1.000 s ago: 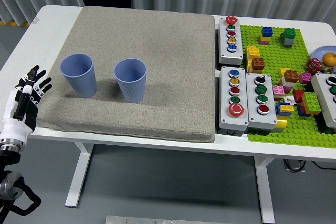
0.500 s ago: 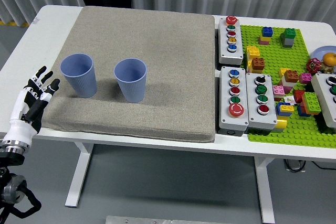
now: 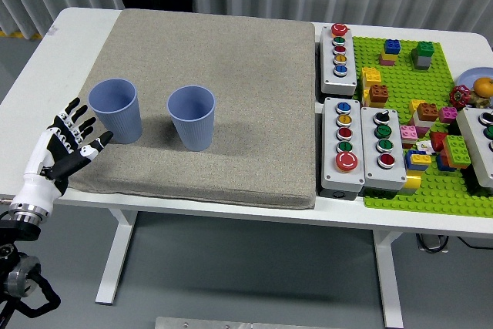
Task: Pick cup pour cup place
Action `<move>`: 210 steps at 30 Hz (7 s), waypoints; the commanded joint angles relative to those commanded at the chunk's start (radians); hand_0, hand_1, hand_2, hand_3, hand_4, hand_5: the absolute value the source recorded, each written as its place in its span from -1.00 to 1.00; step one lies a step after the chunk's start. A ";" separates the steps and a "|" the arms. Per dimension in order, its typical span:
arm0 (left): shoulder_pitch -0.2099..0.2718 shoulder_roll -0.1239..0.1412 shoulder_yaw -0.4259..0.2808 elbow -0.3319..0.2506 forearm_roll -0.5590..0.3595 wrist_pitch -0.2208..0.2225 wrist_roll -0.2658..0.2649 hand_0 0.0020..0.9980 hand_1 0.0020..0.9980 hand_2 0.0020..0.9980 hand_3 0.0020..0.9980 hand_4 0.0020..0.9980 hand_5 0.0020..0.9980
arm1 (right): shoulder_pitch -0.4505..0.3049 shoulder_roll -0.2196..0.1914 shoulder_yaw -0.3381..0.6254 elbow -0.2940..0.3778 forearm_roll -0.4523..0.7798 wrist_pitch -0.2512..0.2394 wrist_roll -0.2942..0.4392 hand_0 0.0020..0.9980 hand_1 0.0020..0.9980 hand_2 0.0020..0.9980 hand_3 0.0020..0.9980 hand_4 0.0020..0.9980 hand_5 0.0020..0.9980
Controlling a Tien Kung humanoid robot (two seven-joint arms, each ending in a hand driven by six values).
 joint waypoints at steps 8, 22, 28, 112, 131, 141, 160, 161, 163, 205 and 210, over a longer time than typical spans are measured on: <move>-0.030 0.005 0.006 0.040 -0.023 0.012 -0.002 0.86 0.84 1.00 1.00 0.81 -0.61 | 0.002 0.000 -0.004 0.000 0.007 -0.002 0.001 0.41 0.27 0.18 0.15 -1.00 -0.73; -0.105 -0.004 0.034 0.155 -0.028 0.018 0.003 0.86 0.83 1.00 0.97 0.80 -0.59 | 0.011 -0.002 -0.007 0.000 0.018 -0.004 0.004 0.41 0.26 0.18 0.15 -1.00 -0.73; -0.113 -0.008 0.048 0.147 -0.018 0.019 0.005 0.86 0.84 1.00 0.97 0.80 -0.59 | 0.012 -0.003 -0.009 0.000 0.018 -0.003 0.005 0.42 0.26 0.18 0.15 -1.00 -0.73; -0.186 -0.008 0.112 0.192 0.010 0.036 0.022 0.86 0.84 1.00 0.90 0.76 -0.55 | 0.019 -0.002 -0.014 0.000 0.035 -0.002 0.012 0.42 0.26 0.18 0.15 -1.00 -0.73; -0.209 0.002 0.130 0.202 -0.001 0.037 0.024 0.86 0.84 1.00 0.88 0.73 -0.60 | 0.019 -0.002 -0.012 0.000 0.029 -0.001 0.010 0.42 0.26 0.18 0.15 -1.00 -0.74; -0.228 -0.006 0.149 0.221 -0.005 0.037 0.024 0.86 0.84 1.00 0.86 0.72 -0.60 | 0.016 -0.001 -0.012 0.000 0.026 0.001 0.009 0.42 0.26 0.18 0.15 -1.00 -0.74; -0.263 -0.004 0.162 0.245 -0.023 0.039 0.025 0.86 0.84 1.00 0.85 0.73 -0.58 | 0.021 -0.001 -0.011 0.000 0.028 0.002 0.009 0.42 0.26 0.18 0.15 -1.00 -0.74; -0.264 -0.003 0.163 0.246 -0.023 0.039 0.025 0.86 0.84 1.00 0.85 0.73 -0.58 | 0.021 -0.001 -0.011 0.000 0.027 0.002 0.009 0.42 0.26 0.18 0.15 -1.00 -0.74; -0.270 0.000 0.170 0.248 -0.027 0.040 0.026 0.86 0.84 1.00 0.85 0.73 -0.58 | 0.022 -0.001 -0.011 0.000 0.028 0.003 0.009 0.42 0.26 0.18 0.15 -1.00 -0.74; -0.251 -0.030 0.212 0.155 0.032 0.251 0.012 0.08 0.04 0.14 0.17 0.53 -0.69 | 0.024 -0.002 -0.009 0.000 0.021 0.004 0.007 0.41 0.26 0.18 0.15 -1.00 -0.74; -0.236 -0.017 0.193 0.036 0.160 0.315 0.042 0.06 0.03 0.12 0.16 0.54 -0.67 | 0.021 -0.001 -0.004 0.000 0.014 0.005 0.006 0.41 0.26 0.17 0.15 -1.00 -0.74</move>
